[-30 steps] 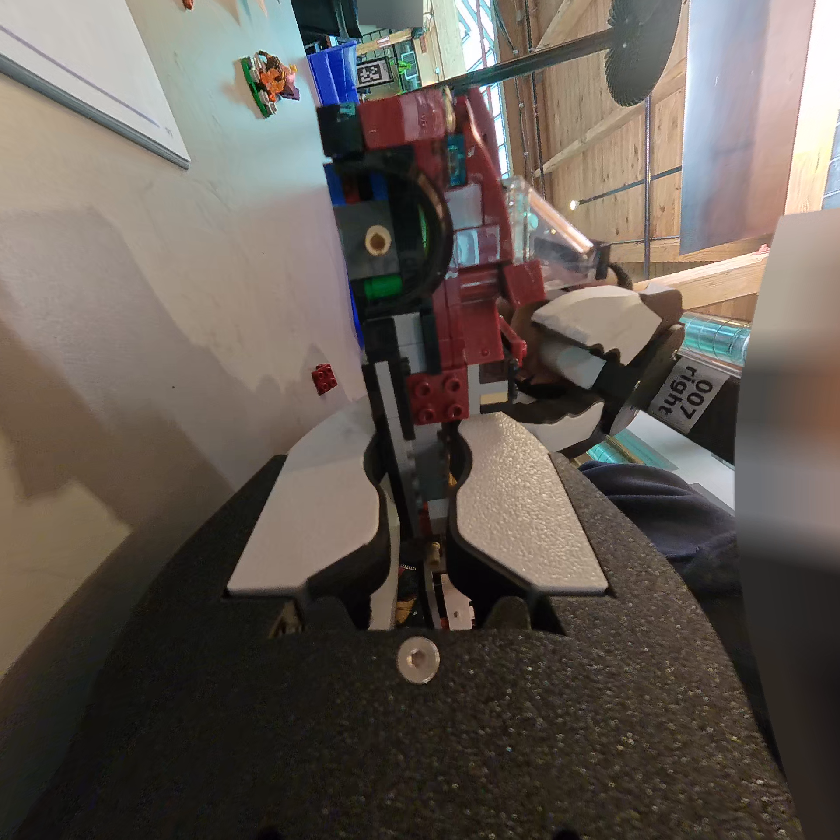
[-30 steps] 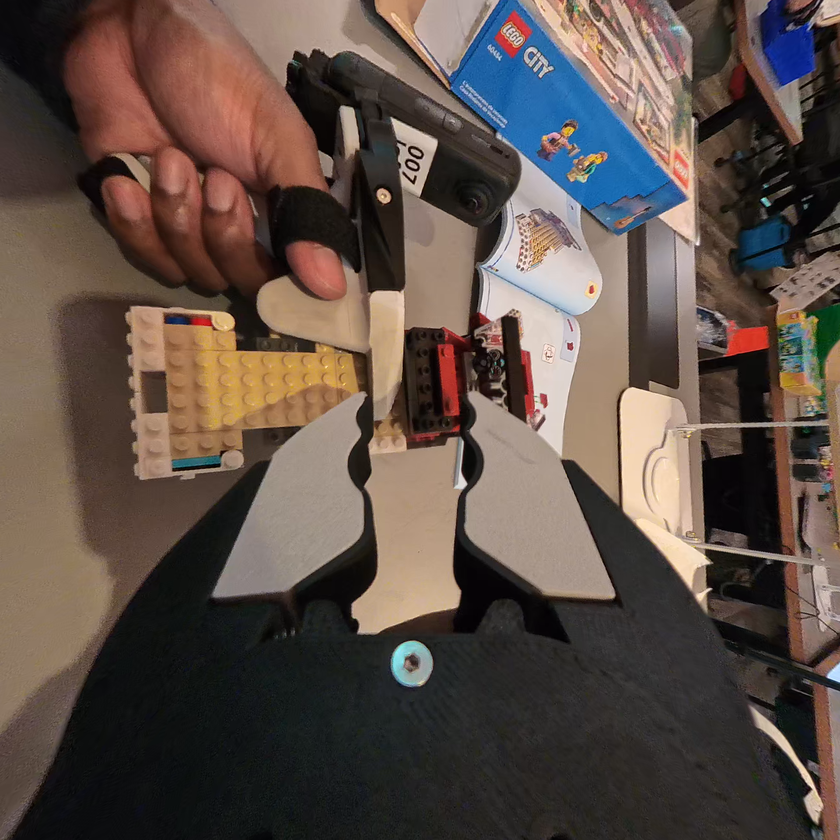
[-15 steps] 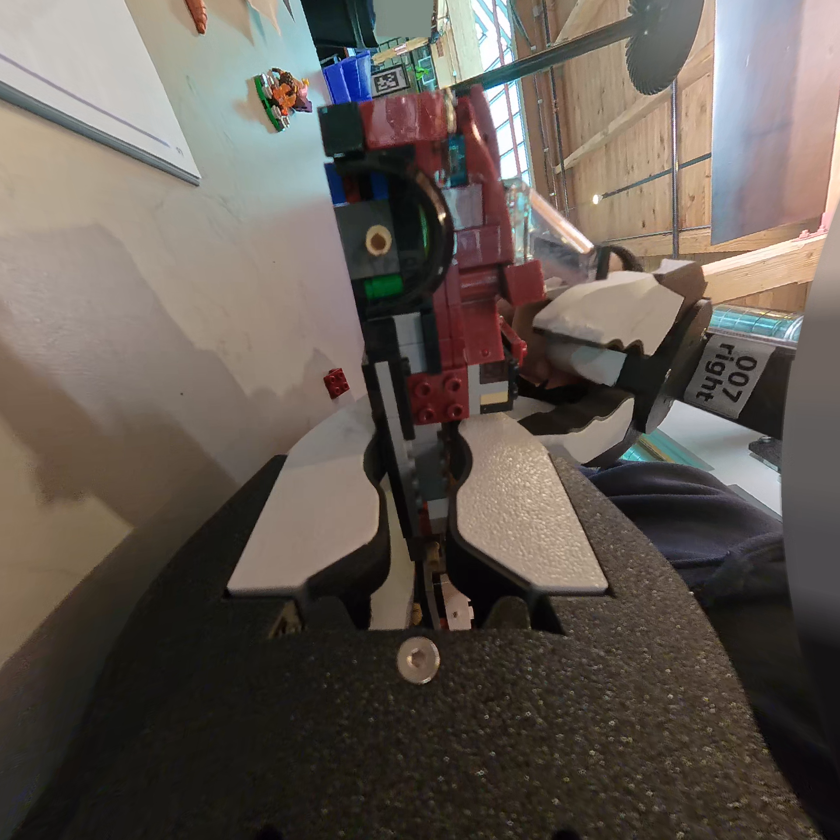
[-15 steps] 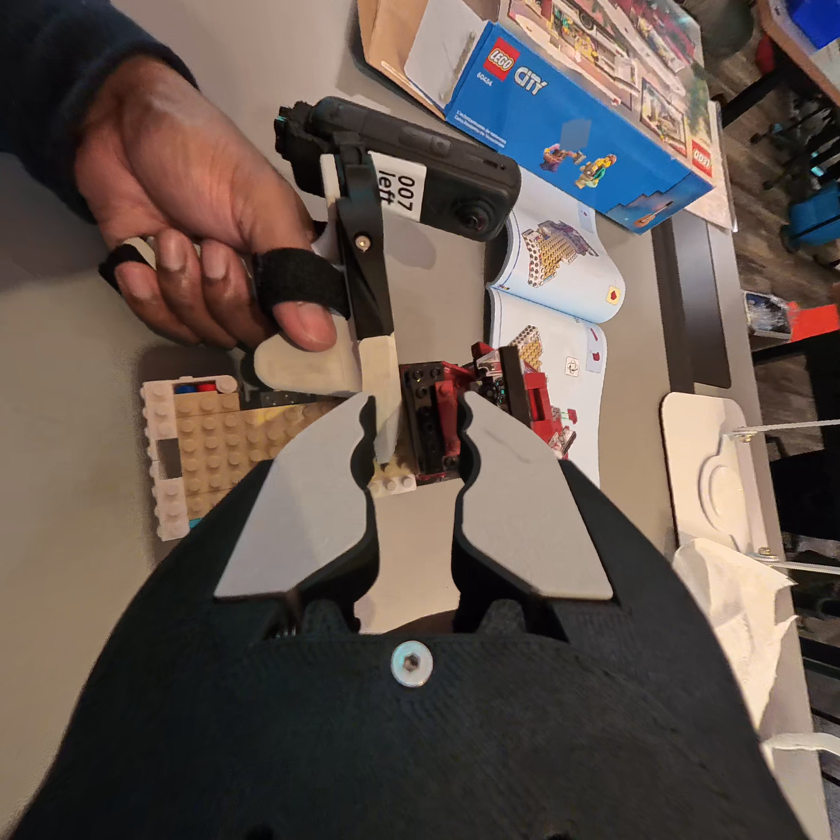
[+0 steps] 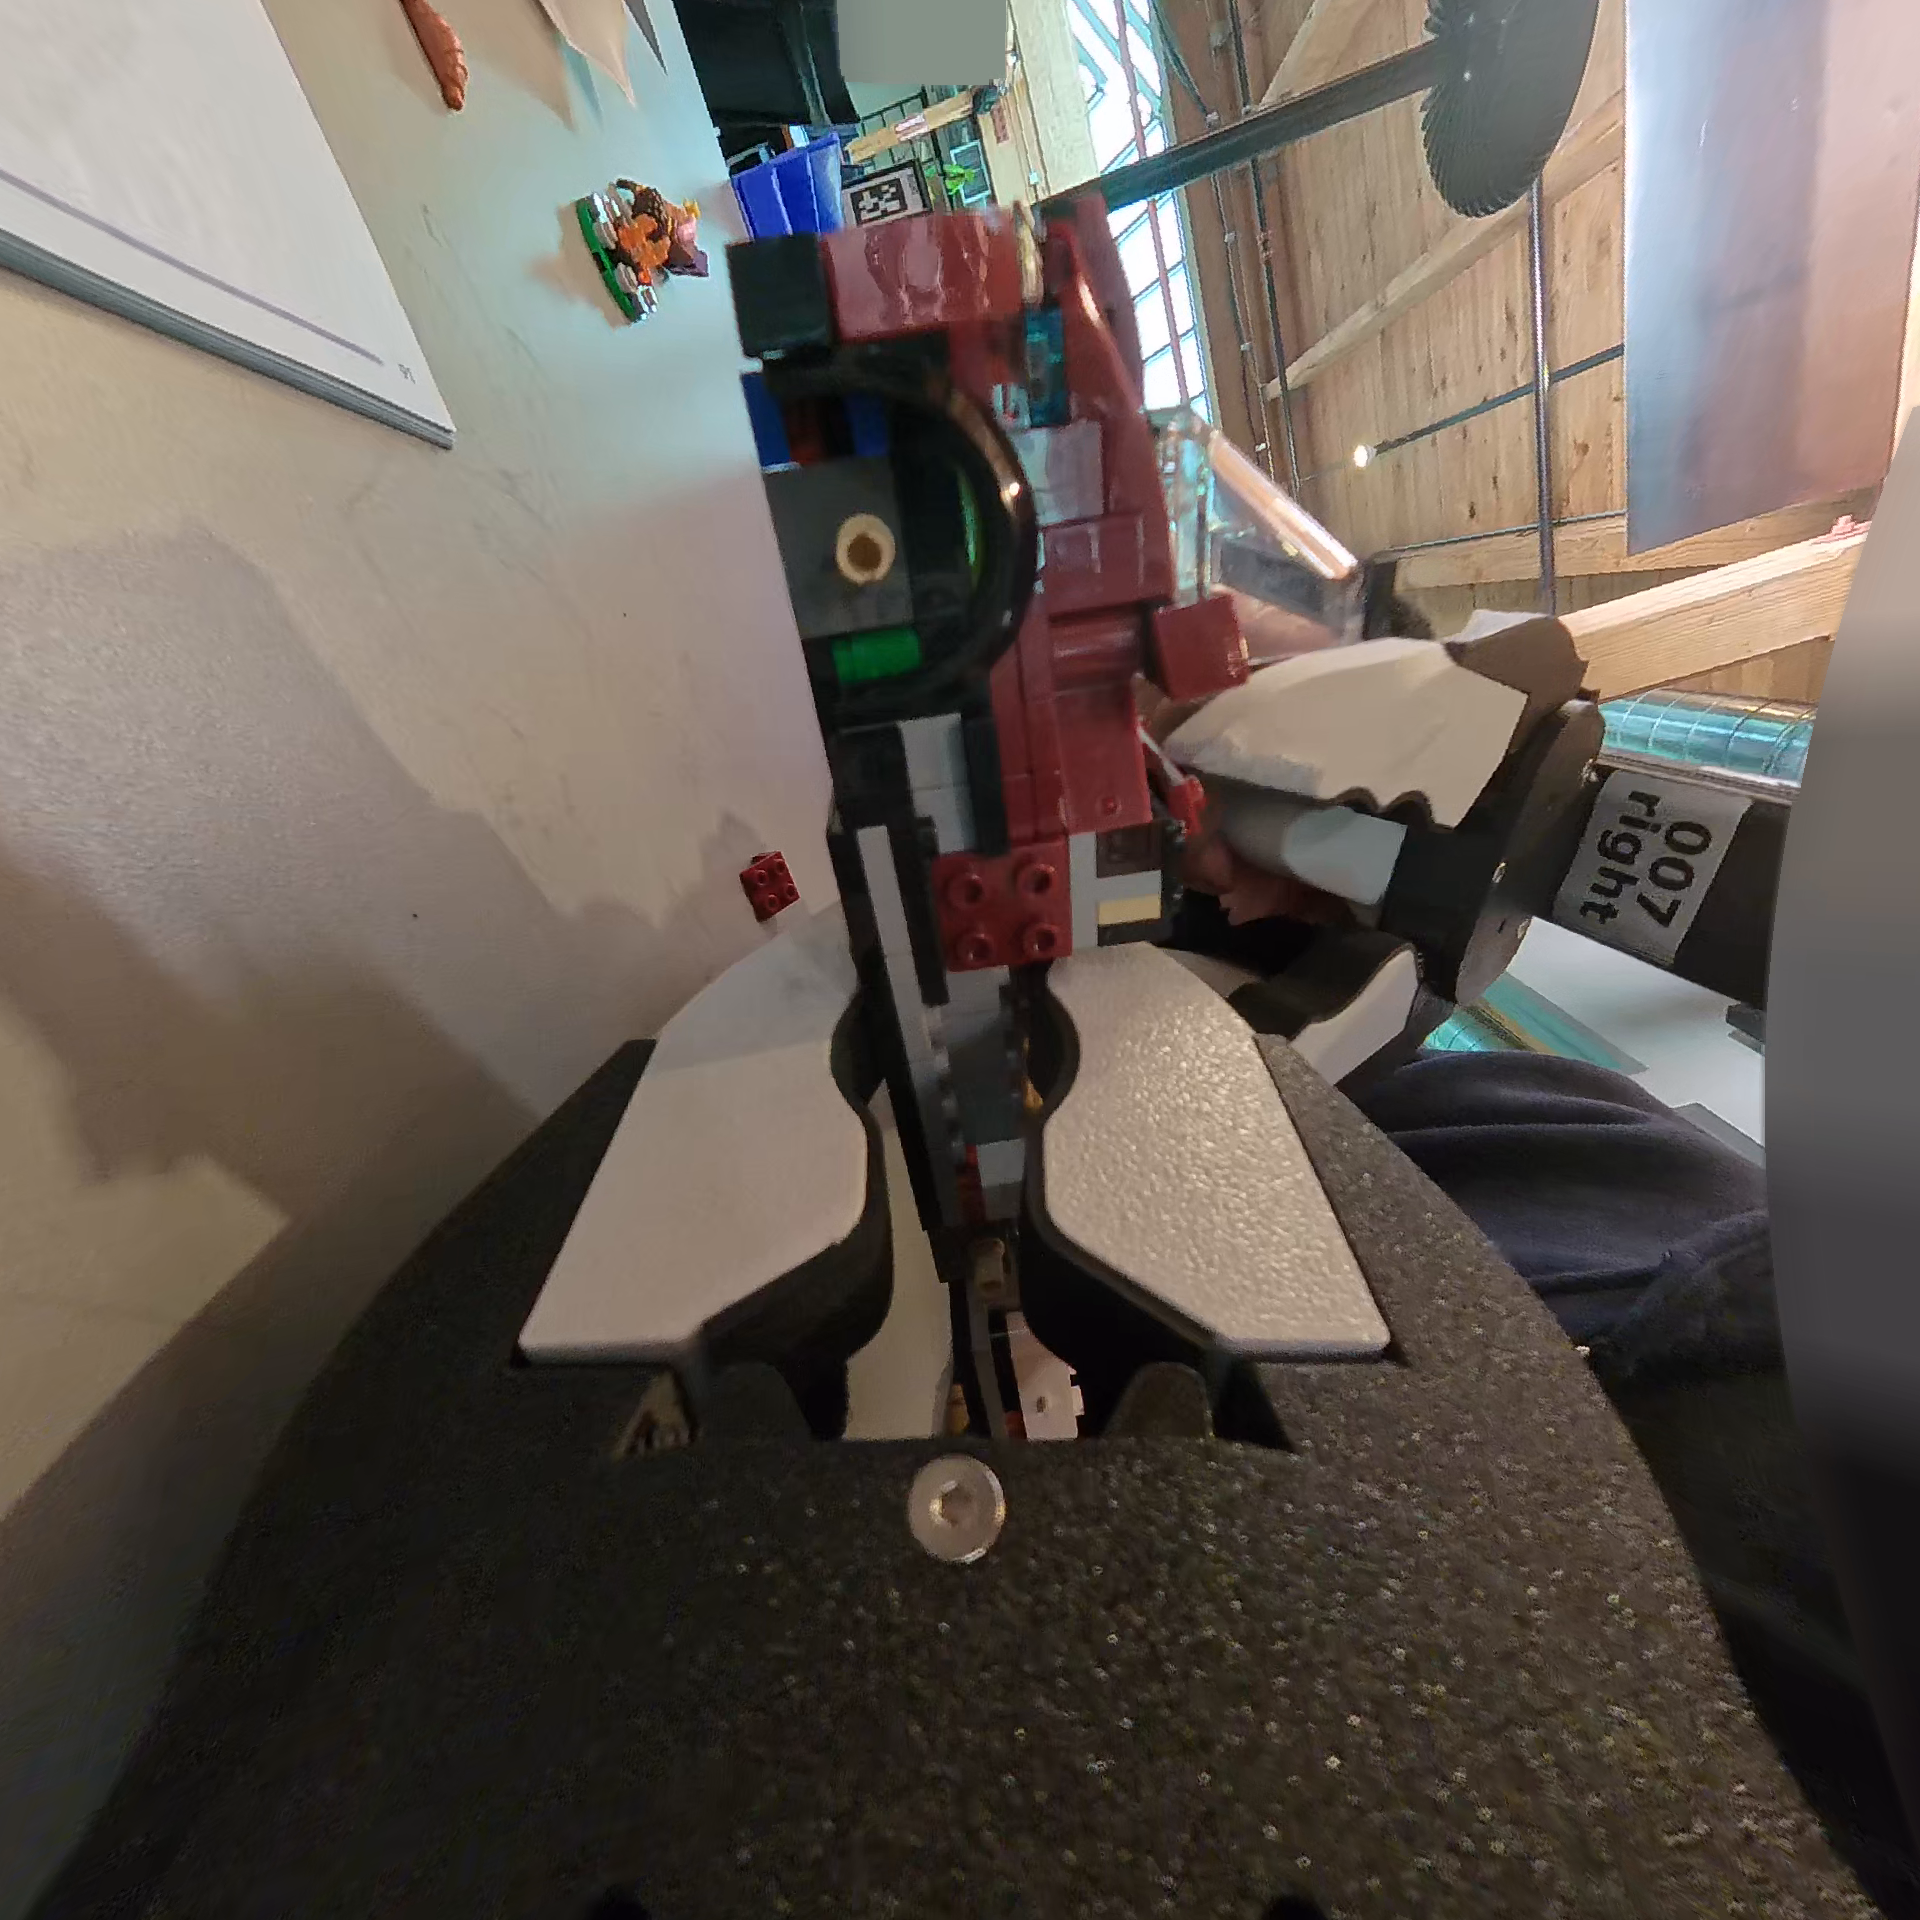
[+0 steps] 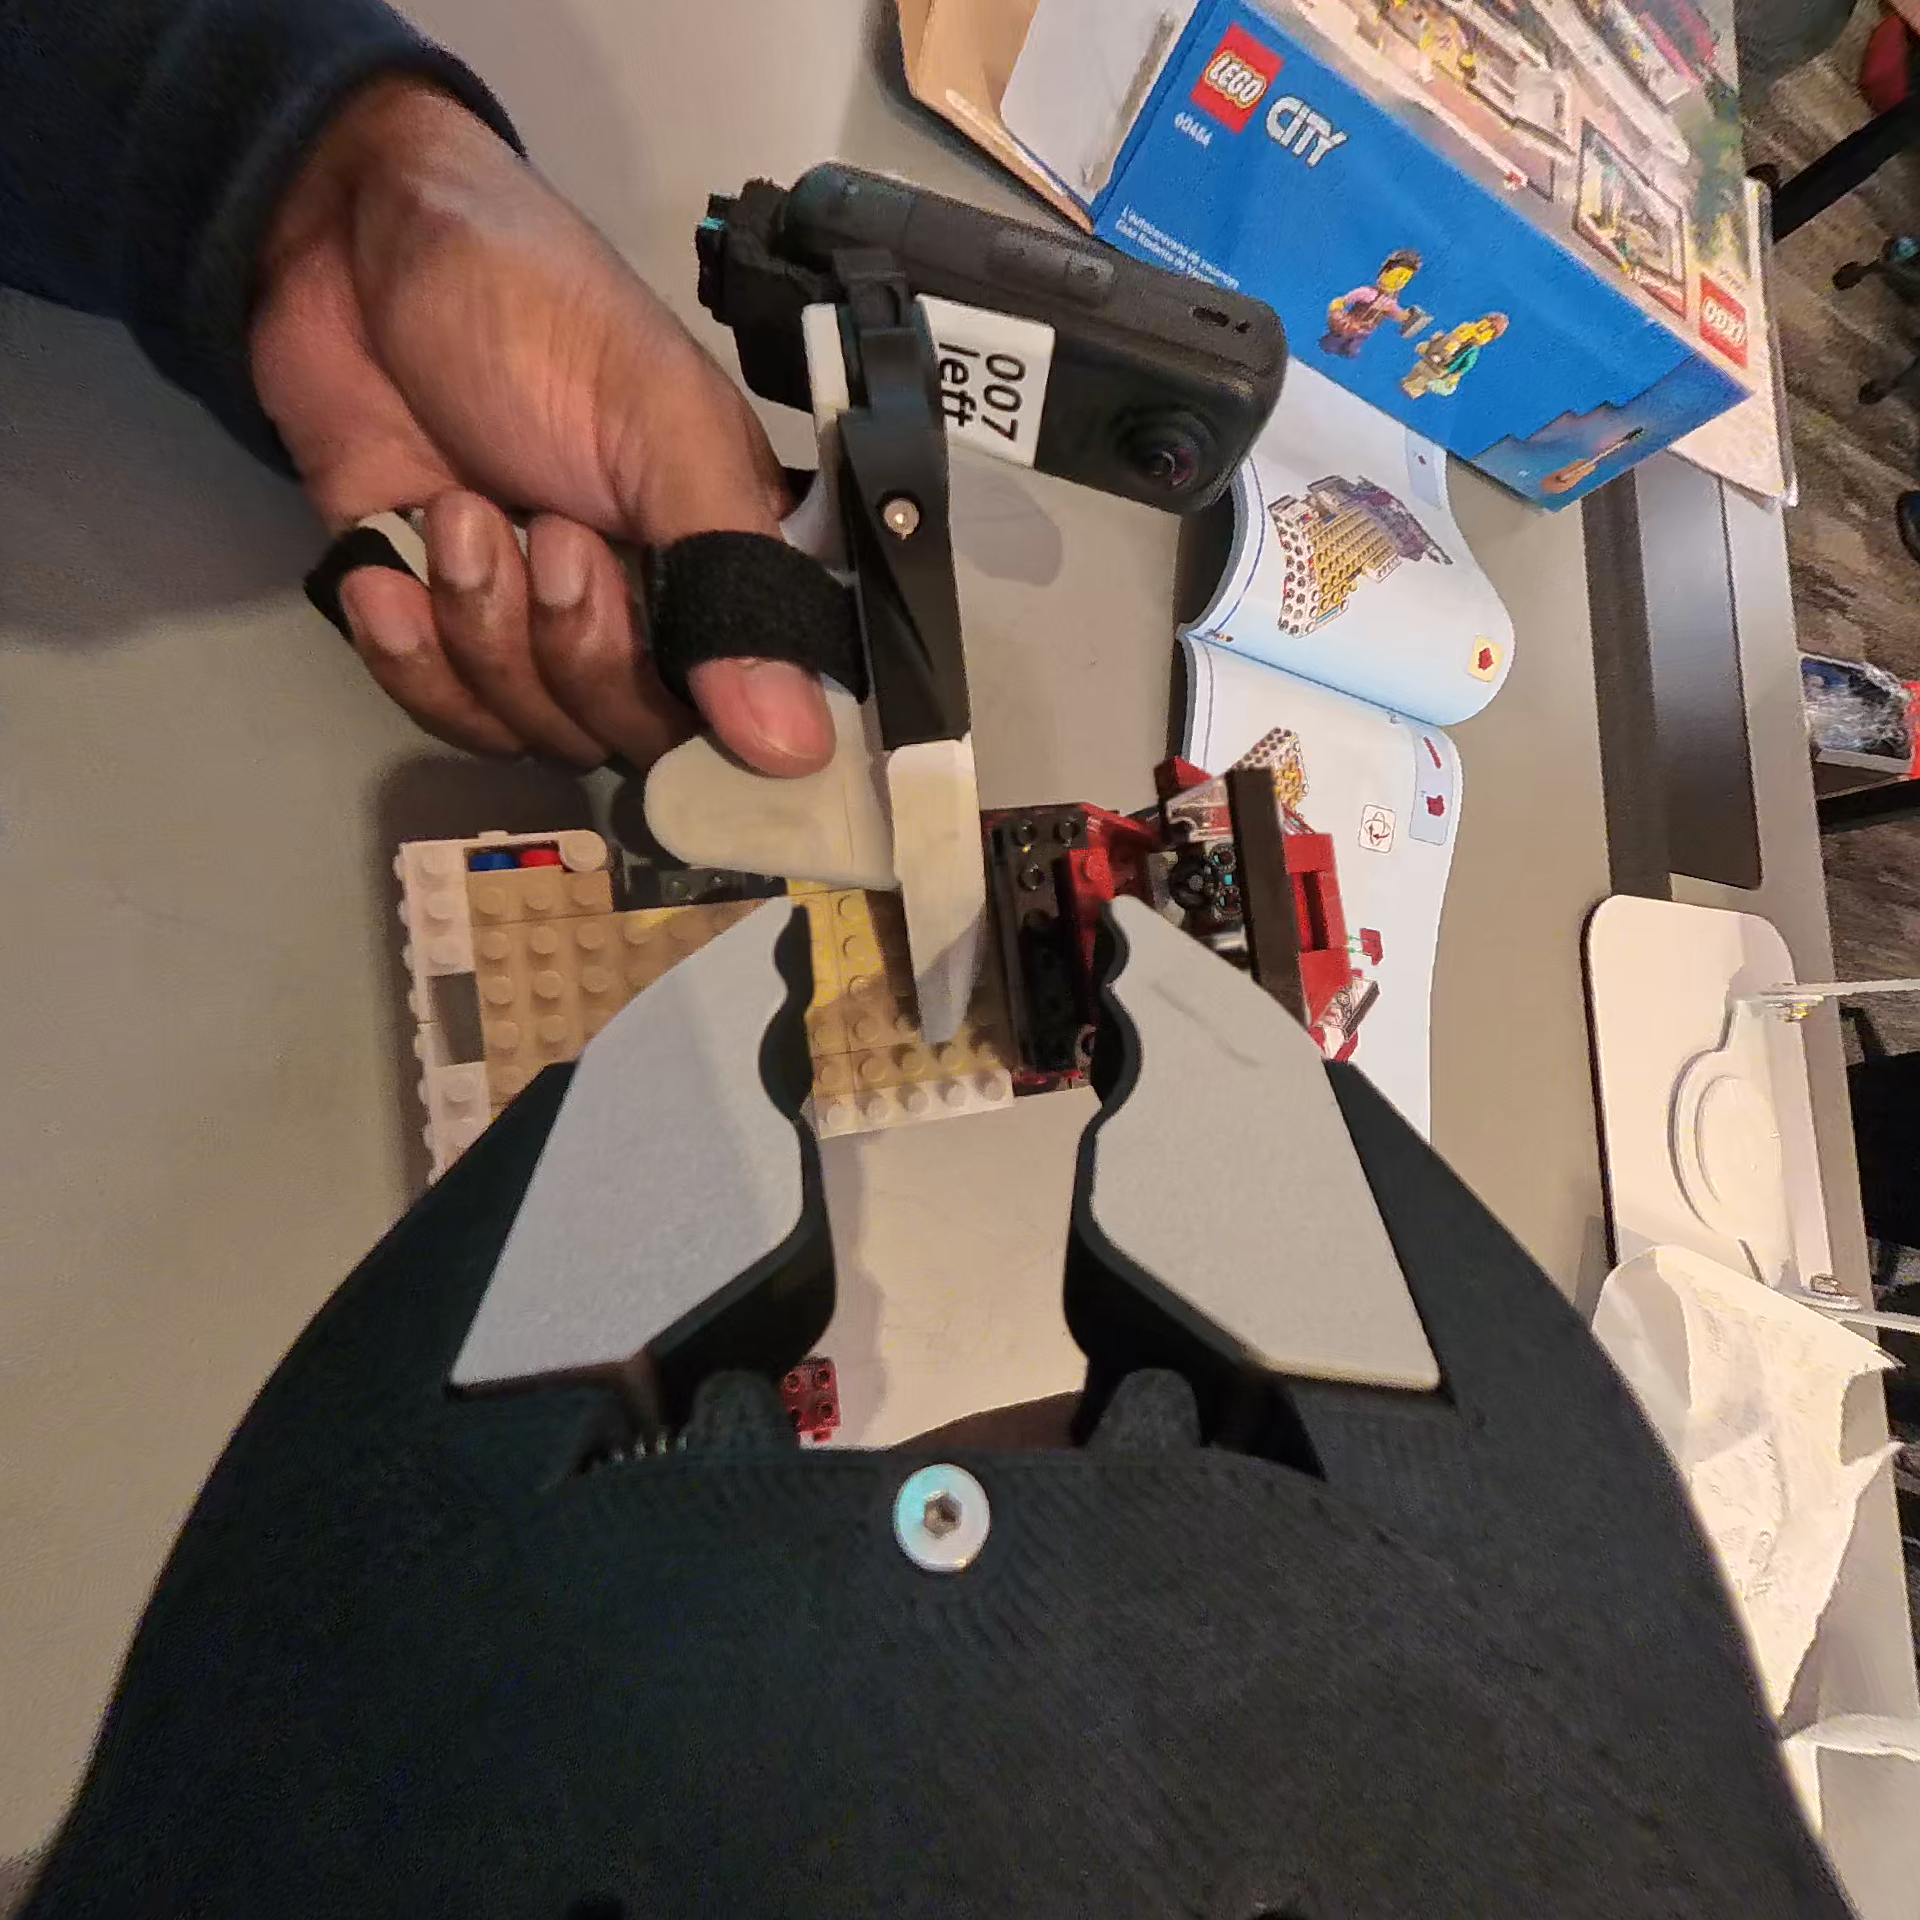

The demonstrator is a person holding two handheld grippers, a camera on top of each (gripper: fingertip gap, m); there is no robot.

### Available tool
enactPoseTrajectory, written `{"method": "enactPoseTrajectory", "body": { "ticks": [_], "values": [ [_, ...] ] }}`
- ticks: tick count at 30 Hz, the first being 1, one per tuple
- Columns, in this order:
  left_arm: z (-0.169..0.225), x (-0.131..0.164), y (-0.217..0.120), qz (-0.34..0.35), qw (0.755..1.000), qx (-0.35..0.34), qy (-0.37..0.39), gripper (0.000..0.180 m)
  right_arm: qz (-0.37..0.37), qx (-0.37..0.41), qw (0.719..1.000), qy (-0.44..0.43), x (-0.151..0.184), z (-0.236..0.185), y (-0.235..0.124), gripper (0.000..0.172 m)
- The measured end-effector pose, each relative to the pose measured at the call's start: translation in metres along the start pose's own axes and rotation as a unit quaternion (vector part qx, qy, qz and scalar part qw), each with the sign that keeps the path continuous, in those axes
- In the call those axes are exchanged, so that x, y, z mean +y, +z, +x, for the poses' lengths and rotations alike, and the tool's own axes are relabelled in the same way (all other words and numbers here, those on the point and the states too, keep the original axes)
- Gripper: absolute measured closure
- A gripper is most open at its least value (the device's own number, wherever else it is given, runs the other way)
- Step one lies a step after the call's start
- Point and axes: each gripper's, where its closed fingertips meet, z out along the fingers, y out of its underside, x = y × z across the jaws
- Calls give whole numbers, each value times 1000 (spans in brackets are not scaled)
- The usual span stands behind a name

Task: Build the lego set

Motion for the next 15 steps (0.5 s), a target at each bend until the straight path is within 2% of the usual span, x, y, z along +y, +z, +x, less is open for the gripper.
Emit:
{"method": "enactPoseTrajectory", "body": {
  "ticks": [12,15],
  "values": [
    [0,0,0,0,1000,-4,4,157,-4,19,1000,-12,1,-3,1,117],
    [-1,-2,-1,6,1000,-3,0,157,-3,13,1000,-15,1,-6,1,122]
  ]
}}
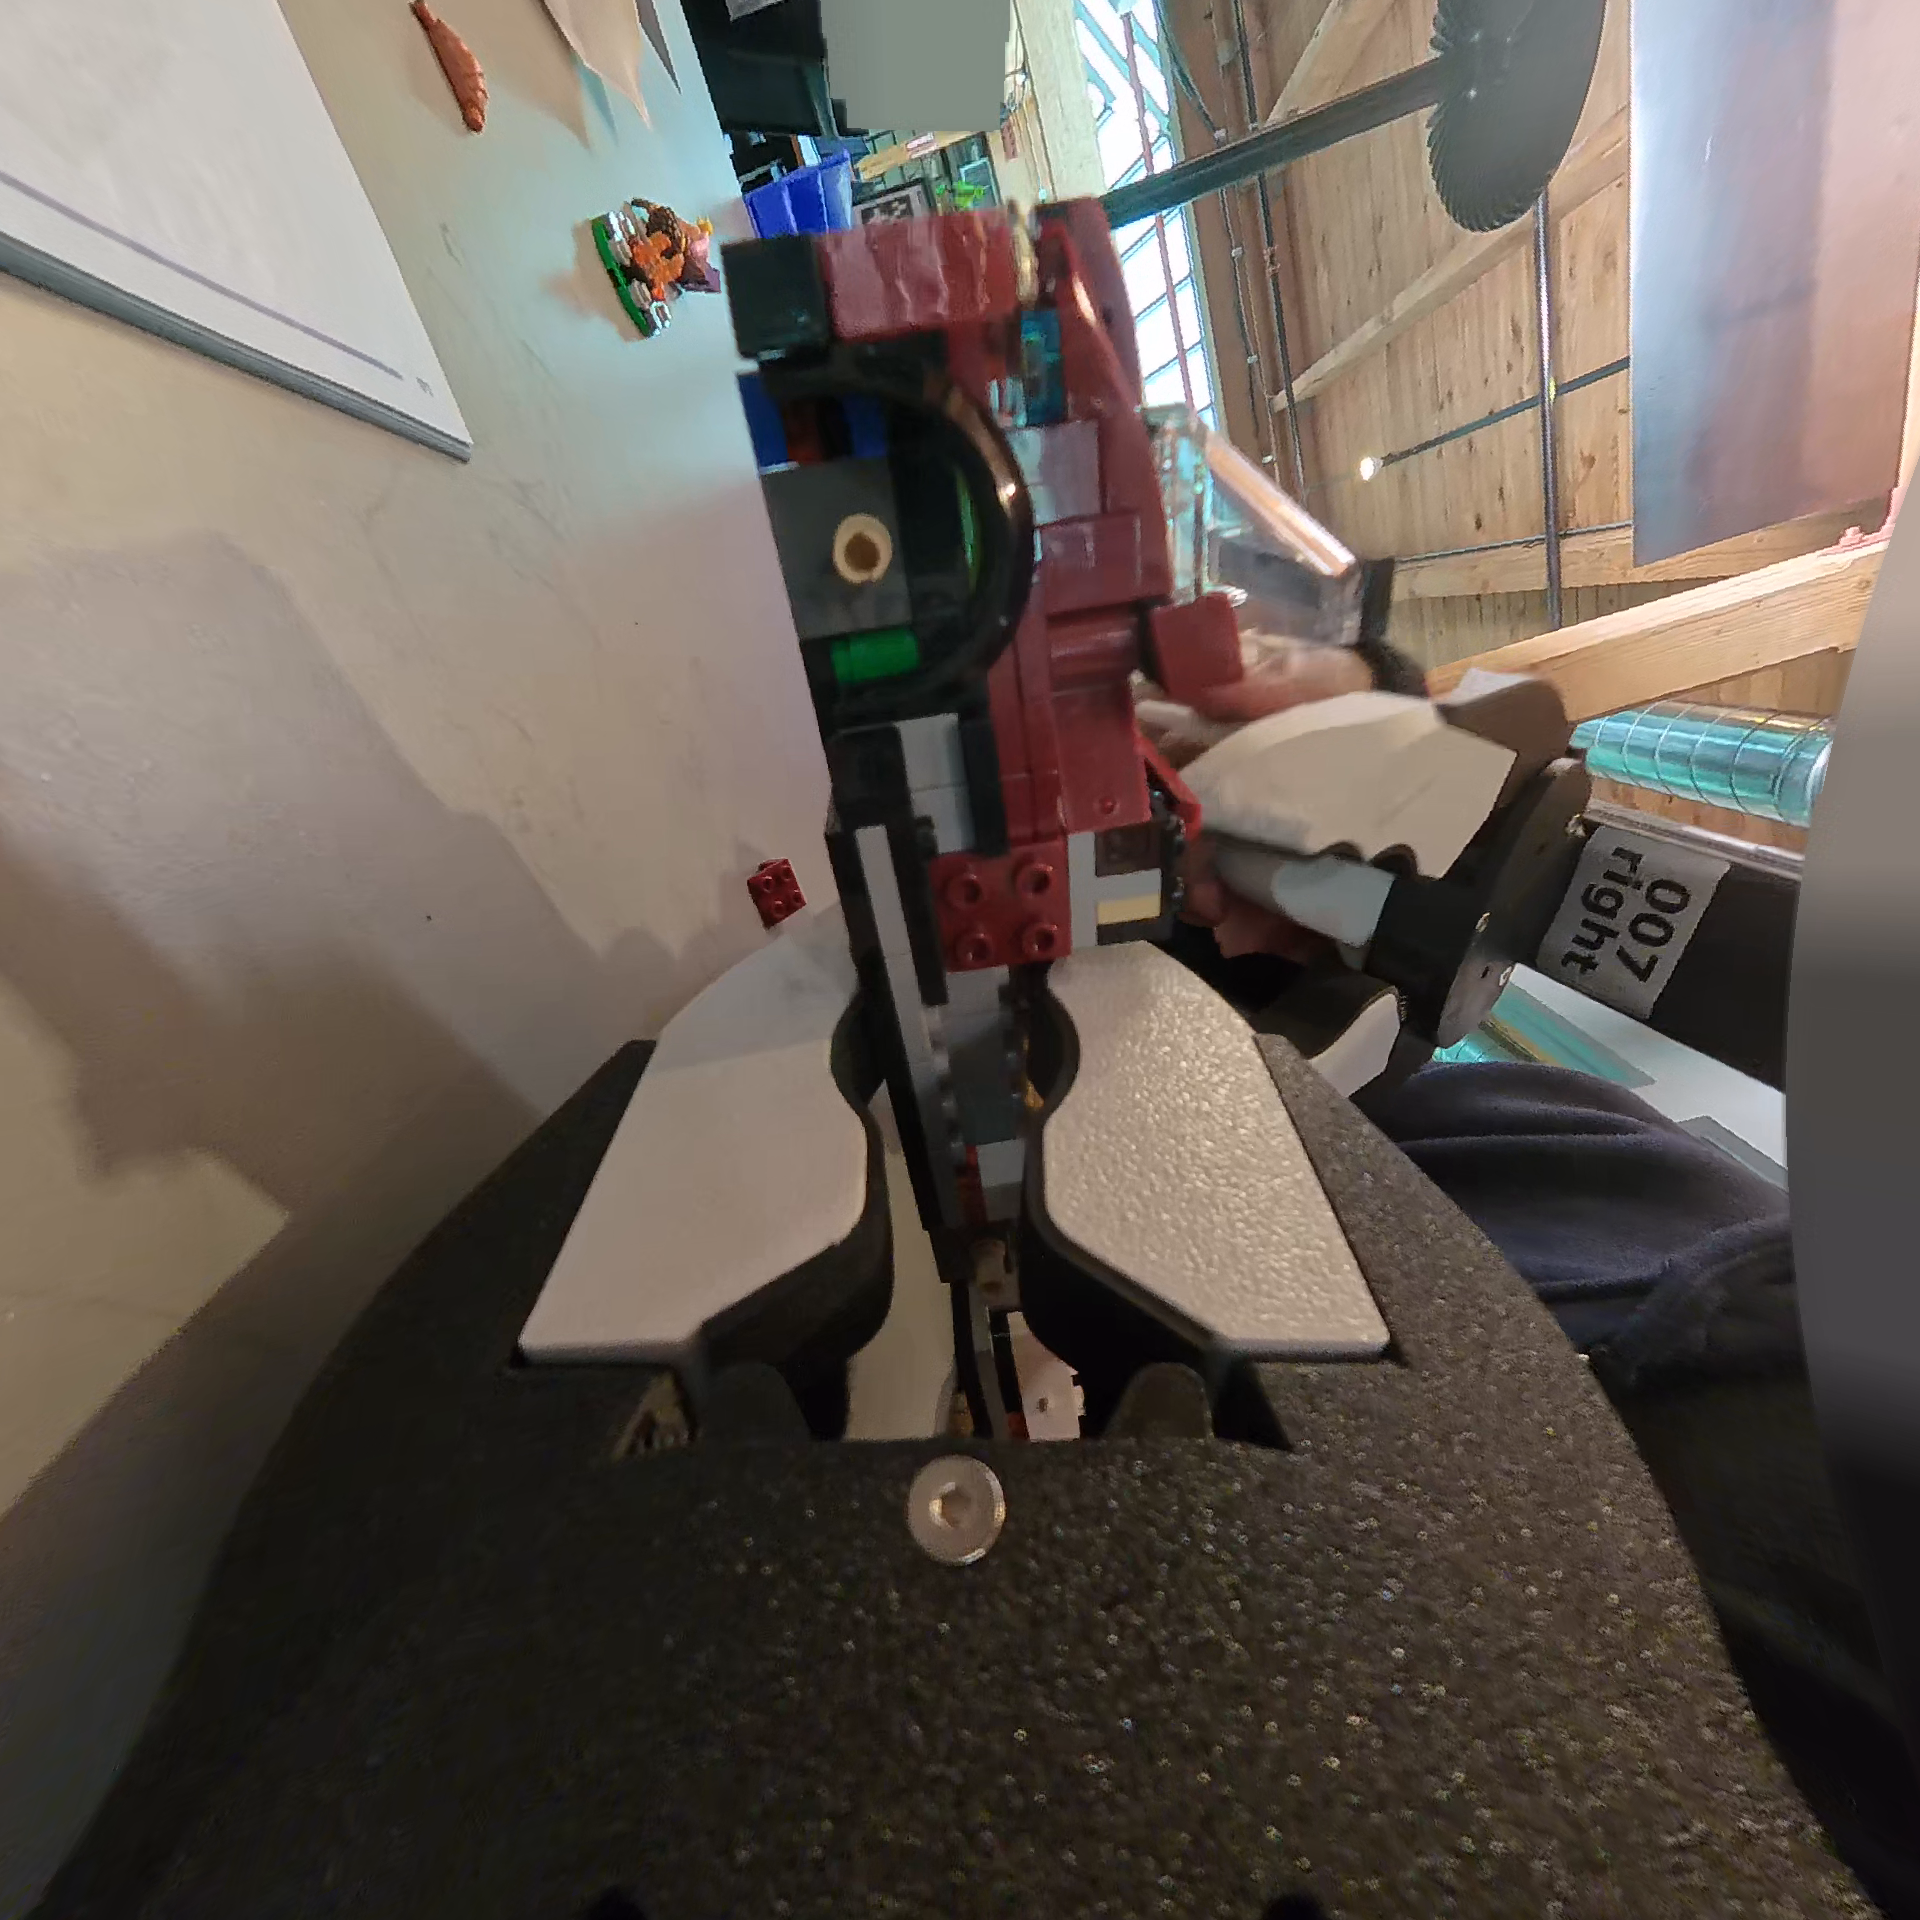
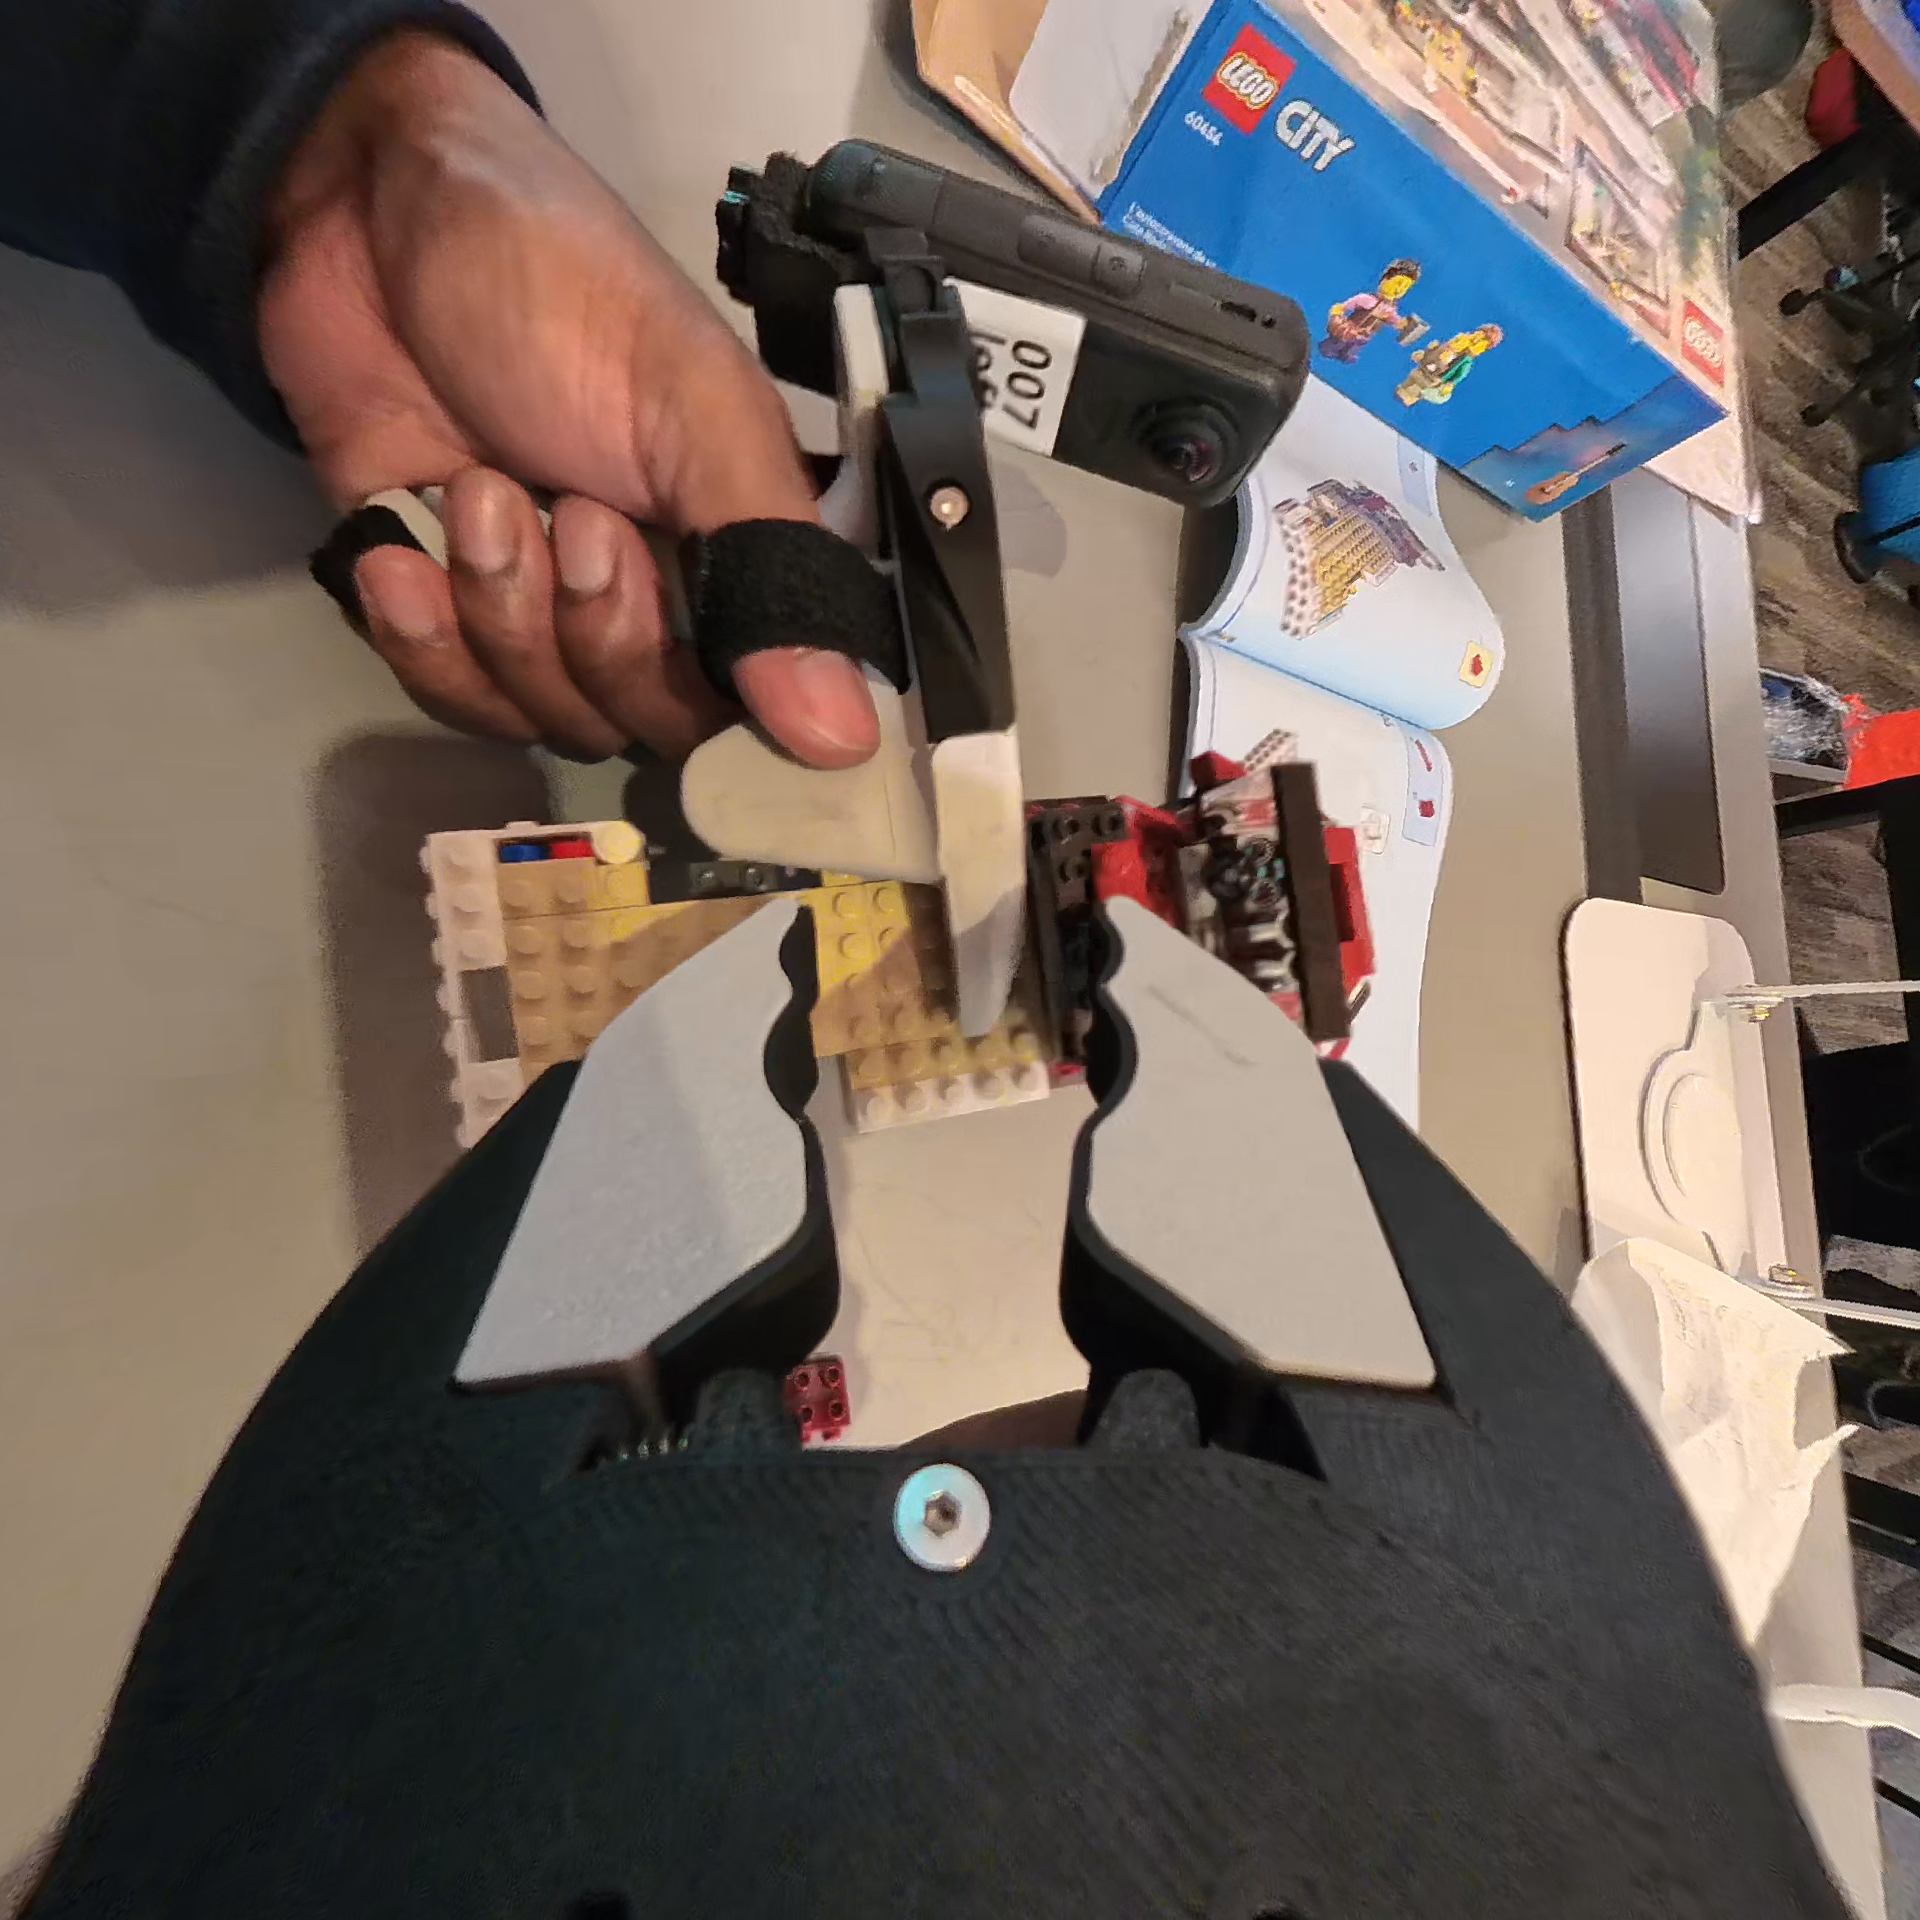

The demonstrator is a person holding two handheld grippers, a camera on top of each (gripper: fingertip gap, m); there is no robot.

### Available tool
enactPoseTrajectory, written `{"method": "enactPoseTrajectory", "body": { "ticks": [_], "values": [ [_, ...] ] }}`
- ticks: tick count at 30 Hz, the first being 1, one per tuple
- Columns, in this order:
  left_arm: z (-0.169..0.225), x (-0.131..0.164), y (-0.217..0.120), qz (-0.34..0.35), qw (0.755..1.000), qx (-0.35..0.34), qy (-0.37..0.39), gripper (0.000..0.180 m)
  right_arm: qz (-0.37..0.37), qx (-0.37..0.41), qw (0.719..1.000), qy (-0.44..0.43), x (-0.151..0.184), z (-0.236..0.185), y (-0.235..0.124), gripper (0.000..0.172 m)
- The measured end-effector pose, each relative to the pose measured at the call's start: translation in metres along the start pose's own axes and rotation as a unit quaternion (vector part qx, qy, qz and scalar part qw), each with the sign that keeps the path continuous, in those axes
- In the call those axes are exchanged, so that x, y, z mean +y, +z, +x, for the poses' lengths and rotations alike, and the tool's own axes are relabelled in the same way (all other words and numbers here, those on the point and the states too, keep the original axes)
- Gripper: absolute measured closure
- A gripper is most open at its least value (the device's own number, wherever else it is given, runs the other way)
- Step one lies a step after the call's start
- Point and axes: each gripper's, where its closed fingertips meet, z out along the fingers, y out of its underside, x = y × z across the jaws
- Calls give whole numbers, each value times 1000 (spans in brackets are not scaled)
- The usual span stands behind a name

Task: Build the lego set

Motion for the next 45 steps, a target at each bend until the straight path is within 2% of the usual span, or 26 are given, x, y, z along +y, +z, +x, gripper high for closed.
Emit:
{"method": "enactPoseTrajectory", "body": {
  "ticks": [13,17,20,24,27,29,31,35,45],
  "values": [
    [0,-1,-1,2,1000,2,2,157,26,1,1000,17,-4,2,-6,122],
    [2,-3,-3,7,1000,7,5,157,68,12,991,116,-2,18,-15,126],
    [7,-5,-3,13,1000,17,16,157,122,20,951,283,8,38,-23,128],
    [21,-5,-1,19,997,45,51,157,191,-45,849,491,19,41,-22,123],
    [24,-4,1,19,996,45,74,157,231,-80,781,574,19,42,-24,117],
    [23,-3,2,18,996,43,79,157,235,-83,758,602,22,45,-24,113],
    [21,-3,2,18,996,34,81,157,231,-90,750,613,22,44,-22,110],
    [18,-4,3,17,996,23,88,157,219,-101,755,609,19,40,-18,104],
    [24,1,5,6,990,16,141,157,217,-116,751,613,21,38,-16,102]
  ]
}}
